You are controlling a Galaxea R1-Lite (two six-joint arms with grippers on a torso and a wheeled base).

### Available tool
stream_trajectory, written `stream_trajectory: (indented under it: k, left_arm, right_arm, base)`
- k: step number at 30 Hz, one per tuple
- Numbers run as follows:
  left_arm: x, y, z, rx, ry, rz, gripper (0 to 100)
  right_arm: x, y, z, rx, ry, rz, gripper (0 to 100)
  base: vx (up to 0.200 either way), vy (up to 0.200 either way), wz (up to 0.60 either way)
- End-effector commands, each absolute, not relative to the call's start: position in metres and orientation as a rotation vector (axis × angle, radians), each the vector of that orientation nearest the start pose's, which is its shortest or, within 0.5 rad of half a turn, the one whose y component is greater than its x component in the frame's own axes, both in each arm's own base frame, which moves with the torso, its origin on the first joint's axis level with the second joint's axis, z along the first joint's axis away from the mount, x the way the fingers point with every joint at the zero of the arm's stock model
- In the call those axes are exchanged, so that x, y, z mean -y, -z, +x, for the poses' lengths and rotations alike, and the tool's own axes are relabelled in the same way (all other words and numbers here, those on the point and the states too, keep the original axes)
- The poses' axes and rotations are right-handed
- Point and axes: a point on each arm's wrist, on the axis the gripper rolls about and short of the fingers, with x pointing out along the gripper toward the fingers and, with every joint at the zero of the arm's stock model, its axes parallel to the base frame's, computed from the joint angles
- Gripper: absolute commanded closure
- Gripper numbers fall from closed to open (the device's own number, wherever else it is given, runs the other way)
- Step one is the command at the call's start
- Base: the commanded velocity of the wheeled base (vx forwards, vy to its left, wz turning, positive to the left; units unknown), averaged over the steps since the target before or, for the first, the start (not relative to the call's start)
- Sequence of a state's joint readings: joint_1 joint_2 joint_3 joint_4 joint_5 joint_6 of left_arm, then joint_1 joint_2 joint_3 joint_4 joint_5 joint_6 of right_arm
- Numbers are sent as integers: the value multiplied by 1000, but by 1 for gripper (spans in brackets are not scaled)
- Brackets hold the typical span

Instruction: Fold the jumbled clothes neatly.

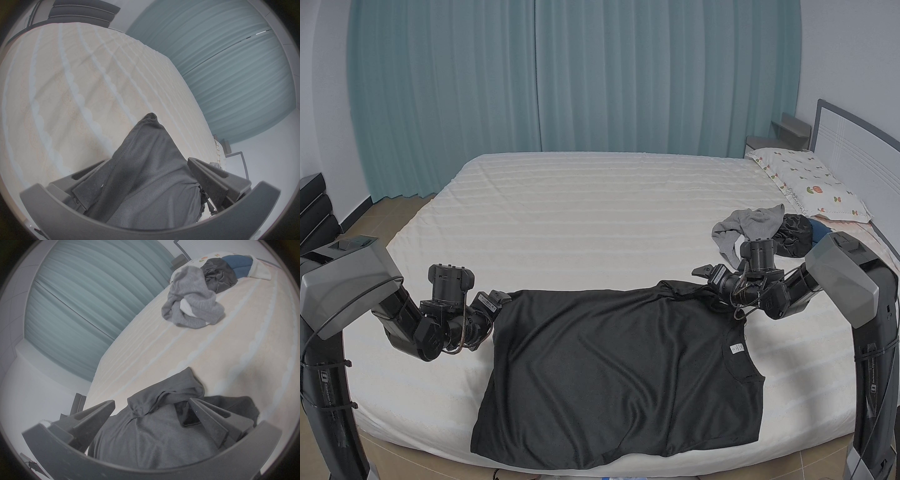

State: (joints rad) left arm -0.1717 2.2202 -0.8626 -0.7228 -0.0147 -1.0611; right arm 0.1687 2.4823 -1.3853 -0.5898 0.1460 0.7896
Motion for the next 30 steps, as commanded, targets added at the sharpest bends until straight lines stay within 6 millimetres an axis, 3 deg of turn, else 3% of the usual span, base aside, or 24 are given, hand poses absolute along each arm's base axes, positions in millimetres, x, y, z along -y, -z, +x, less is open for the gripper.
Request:
stream_trajectory:
  k: [1, 6, 12, 13, 20, 25, 30]
  left_arm:
    - [63, -19, 371, -670, -180, -971, 0]
    - [64, -17, 371, -672, -185, -968, 0]
    - [63, -16, 372, -671, -186, -968, 0]
    - [63, -16, 372, -671, -187, -970, 0]
    - [62, -19, 376, -658, -183, -970, 0]
    - [64, -20, 391, -626, -171, -971, 0]
    - [60, -19, 409, -589, -162, -964, 0]
  right_arm:
    - [-91, 3, 477, -634, -85, 770, 0]
    - [-90, 6, 493, -634, -64, 805, 0]
    - [-84, 5, 499, -648, -39, 804, 0]
    - [-84, 5, 499, -649, -37, 803, 100]
    - [-75, -3, 507, -612, -25, 814, 100]
    - [-61, -24, 517, -519, -11, 835, 100]
    - [-52, -26, 522, -482, 18, 846, 100]
  base:
    - [0, 0, 0]
    - [0, 0, 0]
    - [0, 0, 0]
    - [0, 0, 0]
    - [0, 0, 0]
    - [0, 0, 0]
    - [0, 0, 0]
